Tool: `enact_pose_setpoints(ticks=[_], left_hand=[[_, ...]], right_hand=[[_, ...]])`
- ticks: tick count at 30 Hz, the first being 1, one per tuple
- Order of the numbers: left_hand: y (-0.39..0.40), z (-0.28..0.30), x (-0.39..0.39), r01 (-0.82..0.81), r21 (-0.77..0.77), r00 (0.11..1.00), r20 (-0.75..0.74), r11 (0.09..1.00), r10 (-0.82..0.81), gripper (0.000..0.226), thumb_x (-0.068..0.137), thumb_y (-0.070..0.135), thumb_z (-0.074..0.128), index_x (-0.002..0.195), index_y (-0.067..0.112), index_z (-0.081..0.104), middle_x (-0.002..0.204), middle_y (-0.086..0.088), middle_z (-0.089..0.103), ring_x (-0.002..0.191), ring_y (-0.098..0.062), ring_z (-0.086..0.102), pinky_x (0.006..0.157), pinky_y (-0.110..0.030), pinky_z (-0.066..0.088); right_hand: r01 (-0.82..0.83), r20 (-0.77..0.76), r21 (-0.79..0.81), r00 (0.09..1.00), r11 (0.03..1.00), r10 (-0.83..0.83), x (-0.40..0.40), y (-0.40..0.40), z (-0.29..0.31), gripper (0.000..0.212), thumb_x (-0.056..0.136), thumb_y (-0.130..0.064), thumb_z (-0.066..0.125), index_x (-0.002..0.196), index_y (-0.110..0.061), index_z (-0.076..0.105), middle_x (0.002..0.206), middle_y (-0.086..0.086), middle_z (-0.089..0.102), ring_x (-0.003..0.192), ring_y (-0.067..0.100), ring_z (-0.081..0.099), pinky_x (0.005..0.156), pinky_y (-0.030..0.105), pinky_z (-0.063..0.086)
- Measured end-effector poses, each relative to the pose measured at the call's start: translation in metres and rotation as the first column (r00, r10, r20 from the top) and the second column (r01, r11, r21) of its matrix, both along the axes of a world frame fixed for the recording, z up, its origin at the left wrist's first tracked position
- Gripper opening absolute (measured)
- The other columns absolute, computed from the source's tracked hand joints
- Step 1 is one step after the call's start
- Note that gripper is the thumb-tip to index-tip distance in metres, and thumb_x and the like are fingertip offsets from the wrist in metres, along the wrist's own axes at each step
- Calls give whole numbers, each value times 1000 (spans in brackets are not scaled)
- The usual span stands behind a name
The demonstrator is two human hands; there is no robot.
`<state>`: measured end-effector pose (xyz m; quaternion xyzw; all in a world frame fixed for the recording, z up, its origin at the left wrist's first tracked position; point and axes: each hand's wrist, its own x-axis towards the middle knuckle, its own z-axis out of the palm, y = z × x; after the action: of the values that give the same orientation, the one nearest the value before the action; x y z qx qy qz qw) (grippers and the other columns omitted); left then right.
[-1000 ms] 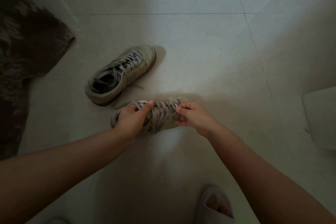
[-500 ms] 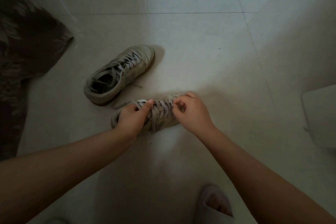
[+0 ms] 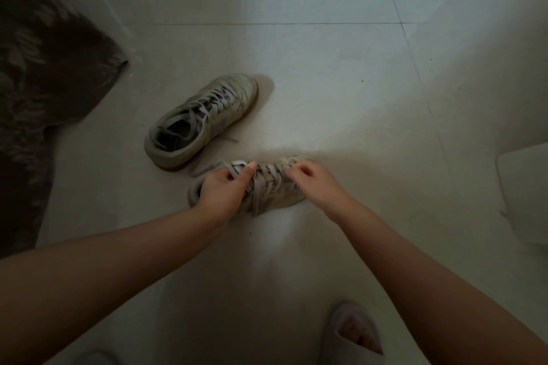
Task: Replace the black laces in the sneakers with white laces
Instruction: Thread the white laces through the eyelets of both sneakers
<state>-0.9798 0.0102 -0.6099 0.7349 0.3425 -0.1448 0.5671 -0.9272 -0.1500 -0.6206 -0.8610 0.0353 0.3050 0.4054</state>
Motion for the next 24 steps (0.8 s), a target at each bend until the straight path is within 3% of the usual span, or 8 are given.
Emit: enact_pose_setpoints(ticks=[2,6,8,12,15,18,22,24], left_hand=[[0,-1,1,-5,4,1000,-3,1000,5,26,93,38,56,84,17,67,69,13,58,65,3,50,59,-16,39],[-2,-2,1,-2,-17,1000,14,1000,2,25,93,37,56,82,17,66,72,11,60,68,-1,54,64,-18,42],[-1,-3,0,-22,-44,999,23,999,23,24,92,37,57,84,17,68,76,9,64,74,-6,59,74,-21,44],[-2,-6,1,-11,-47,1000,10,999,12,30,92,39,56,88,13,70,80,3,68,78,-10,62,76,-24,45],[-3,-9,1,-17,-45,1000,18,999,18,35,92,39,57,88,8,71,83,-3,70,83,-15,65,79,-29,50],[-3,-10,1,-23,-48,999,24,999,24,35,92,39,57,90,7,72,85,-6,71,84,-17,65,78,-28,50],[-3,-9,1,-29,-58,999,29,998,31,35,92,38,57,89,6,71,84,-5,70,81,-15,64,69,-23,46],[-3,-8,1,-26,-45,999,19,999,27,35,92,38,57,88,6,71,83,-5,70,78,-15,63,66,-22,45]], right_hand=[[-105,95,-80,989,991,113,1,1,-3,25,88,-22,63,68,-12,52,61,0,42,57,13,39,54,27,28],[-72,237,-150,966,986,106,2,-3,-6,17,82,-25,71,74,-11,64,63,-4,53,55,4,45,51,14,32],[-53,266,-164,959,985,96,0,-5,-5,14,82,-24,71,75,-12,67,65,-4,57,57,4,48,54,16,34],[54,291,-179,957,982,1,-5,-3,-2,7,81,-20,69,76,-16,68,67,-5,59,68,10,55,65,22,41],[45,203,-179,979,983,-7,-2,0,-1,10,81,-23,71,81,-13,72,74,-2,64,72,8,56,64,19,37],[56,39,-25,998,998,-55,5,-2,4,16,83,-20,71,92,-7,75,82,2,68,77,10,60,72,22,45],[157,-15,31,988,987,-156,5,-3,6,12,82,-15,72,89,-6,75,61,-8,60,52,-5,51,58,16,40],[229,-18,29,973,973,-229,5,1,5,9,80,-14,73,85,-7,75,61,-8,60,54,-2,53,61,18,42]])
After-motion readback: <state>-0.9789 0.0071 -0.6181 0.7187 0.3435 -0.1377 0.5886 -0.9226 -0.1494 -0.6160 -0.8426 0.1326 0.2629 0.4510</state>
